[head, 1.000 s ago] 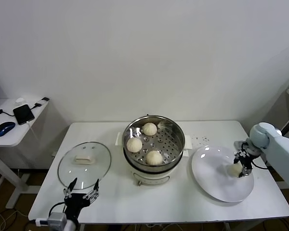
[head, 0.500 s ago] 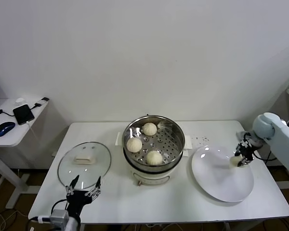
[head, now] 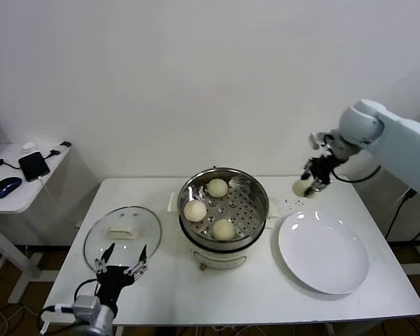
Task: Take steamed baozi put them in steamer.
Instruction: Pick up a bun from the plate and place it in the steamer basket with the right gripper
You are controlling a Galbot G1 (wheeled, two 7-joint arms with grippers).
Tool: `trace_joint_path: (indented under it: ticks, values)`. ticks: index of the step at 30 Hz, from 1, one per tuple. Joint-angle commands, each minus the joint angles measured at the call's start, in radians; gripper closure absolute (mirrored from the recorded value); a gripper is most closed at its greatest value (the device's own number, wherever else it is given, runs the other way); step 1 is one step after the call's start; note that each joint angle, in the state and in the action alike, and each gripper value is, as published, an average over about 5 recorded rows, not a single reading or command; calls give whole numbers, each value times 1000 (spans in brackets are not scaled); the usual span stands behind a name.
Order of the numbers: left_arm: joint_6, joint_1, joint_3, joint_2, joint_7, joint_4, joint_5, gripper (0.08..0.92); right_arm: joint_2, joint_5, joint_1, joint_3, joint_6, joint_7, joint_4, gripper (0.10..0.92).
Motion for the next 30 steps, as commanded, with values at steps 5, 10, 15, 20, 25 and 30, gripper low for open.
trace_joint_path:
  ticks: [5, 10, 15, 20, 25, 30]
  values:
    - [-1, -10, 1, 27, -7, -9, -5, 177, 281, 351, 239, -301, -248, 120, 16, 558]
    - [1, -17, 0, 29, -5, -7, -13, 177, 351, 306, 154, -282, -267, 154, -38, 558]
    - [0, -17, -2, 32, -2, -2, -22, 177, 408, 214, 65, -250, -264, 172, -125, 558]
    - [-1, -17, -2, 29, 0, 0, -26, 177, 441, 153, -11, -216, -261, 182, -185, 558]
    - [-3, -16, 1, 25, 0, 0, -28, 177, 450, 94, -60, -194, -254, 188, -211, 558]
    - [-3, -12, 0, 24, 0, -3, -42, 177, 451, 50, -95, -160, -249, 190, -226, 548]
